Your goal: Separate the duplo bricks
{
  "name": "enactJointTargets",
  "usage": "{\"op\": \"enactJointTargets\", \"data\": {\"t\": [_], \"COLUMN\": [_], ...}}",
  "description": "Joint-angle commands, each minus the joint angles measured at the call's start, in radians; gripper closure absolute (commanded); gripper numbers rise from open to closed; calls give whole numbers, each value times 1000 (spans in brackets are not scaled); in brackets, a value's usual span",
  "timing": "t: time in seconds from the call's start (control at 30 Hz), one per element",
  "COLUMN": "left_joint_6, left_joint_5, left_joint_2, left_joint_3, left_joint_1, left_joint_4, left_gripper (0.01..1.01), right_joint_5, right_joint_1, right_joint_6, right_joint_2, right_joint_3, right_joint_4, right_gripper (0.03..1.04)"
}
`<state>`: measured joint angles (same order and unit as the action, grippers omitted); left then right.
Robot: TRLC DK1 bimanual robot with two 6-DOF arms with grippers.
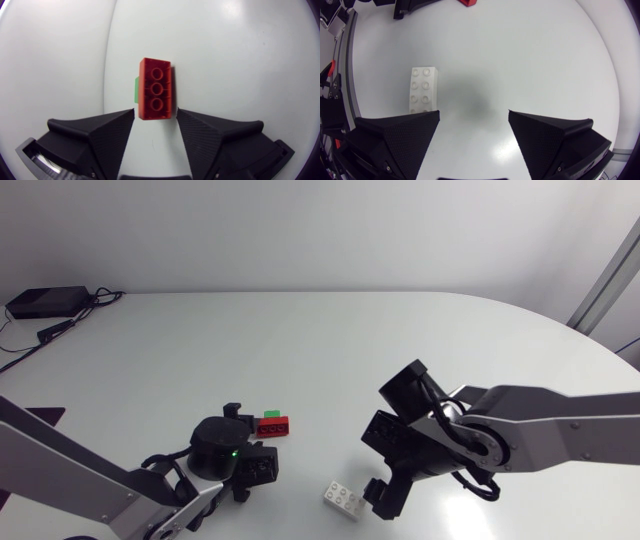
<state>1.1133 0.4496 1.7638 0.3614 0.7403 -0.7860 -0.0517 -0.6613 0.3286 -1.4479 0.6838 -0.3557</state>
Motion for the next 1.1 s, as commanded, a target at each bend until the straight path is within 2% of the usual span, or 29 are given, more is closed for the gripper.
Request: {"op": "enactJointTargets", "data": {"t": [0.0, 0.13, 0.33, 0.47, 0.57, 0.7, 0.8, 0.9, 1.07], "left_joint_6": [36, 51, 22, -102, -170, -253, -294, -303, -311], "left_joint_5": [1, 1, -69, -189, -289, -463, -552, -608, -667], "left_joint_2": [6, -96, -294, -340, -340, -322, -257, -187, -96], "left_joint_3": [-38, -50, 5, 113, 180, 290, 366, 404, 448], "left_joint_1": [19, 13, -53, -137, -193, -265, -303, -315, -337], "left_joint_4": [7, 45, 294, 525, 645, 826, 903, 930, 958], "left_gripper": [105, 57, 57, 57, 57, 61, 75, 105, 120], "right_joint_5": [7, 7, 6, -10, -45, -131, -160, -160, -160], "right_joint_1": [-4, 0, 2, 6, 20, 52, 58, 48, 55], "right_joint_6": [-16, -13, -14, -14, -11, 1, -3, -16, -11], "right_joint_2": [14, 21, 24, 23, 1, -51, -88, -91, -66], "right_joint_3": [-29, -35, -36, -9, 48, 181, 269, 289, 252], "right_joint_4": [4, 1, 3, 0, -11, -68, -111, -120, -127], "right_gripper": [72, 72, 72, 72, 72, 72, 72, 72, 72]}}
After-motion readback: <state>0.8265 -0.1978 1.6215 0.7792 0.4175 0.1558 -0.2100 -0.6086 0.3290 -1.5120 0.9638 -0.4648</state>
